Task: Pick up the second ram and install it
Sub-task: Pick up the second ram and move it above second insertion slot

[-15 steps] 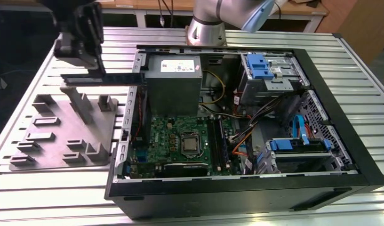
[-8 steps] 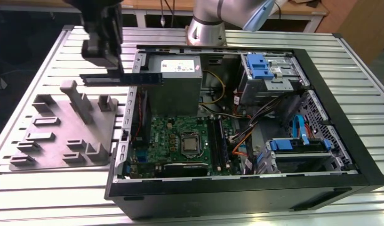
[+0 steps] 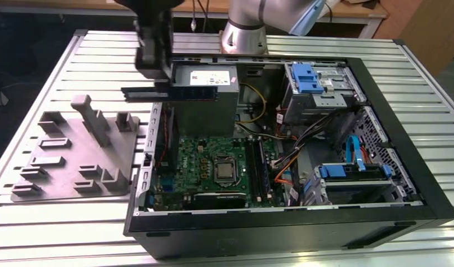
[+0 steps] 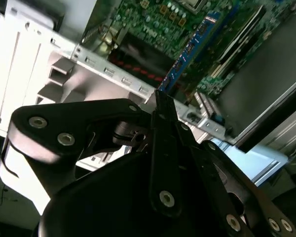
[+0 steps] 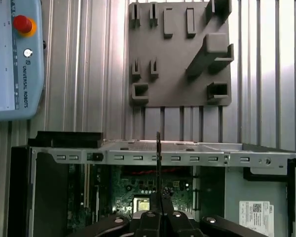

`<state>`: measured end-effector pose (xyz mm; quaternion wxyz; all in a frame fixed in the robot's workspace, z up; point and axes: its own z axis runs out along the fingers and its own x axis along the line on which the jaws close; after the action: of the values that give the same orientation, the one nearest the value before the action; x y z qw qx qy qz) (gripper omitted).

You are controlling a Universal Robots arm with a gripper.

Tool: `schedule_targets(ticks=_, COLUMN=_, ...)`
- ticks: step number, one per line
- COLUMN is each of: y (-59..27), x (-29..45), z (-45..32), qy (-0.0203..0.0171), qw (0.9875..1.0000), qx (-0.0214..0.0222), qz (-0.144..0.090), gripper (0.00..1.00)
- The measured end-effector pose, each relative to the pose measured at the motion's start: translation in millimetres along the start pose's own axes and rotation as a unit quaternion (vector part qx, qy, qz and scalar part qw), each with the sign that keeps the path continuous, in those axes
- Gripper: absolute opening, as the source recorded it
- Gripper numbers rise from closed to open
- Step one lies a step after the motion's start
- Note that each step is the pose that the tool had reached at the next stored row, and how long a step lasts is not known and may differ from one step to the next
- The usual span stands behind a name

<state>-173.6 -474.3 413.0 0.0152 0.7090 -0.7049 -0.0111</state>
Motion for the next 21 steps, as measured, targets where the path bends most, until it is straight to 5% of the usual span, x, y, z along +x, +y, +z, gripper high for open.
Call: schedule_targets(ticks=21, y=-90.4, x=0.5, z=-2.6, qy=0.0000, qw=1.0000, qx=-0.0014, qz=0.000, gripper=0.11)
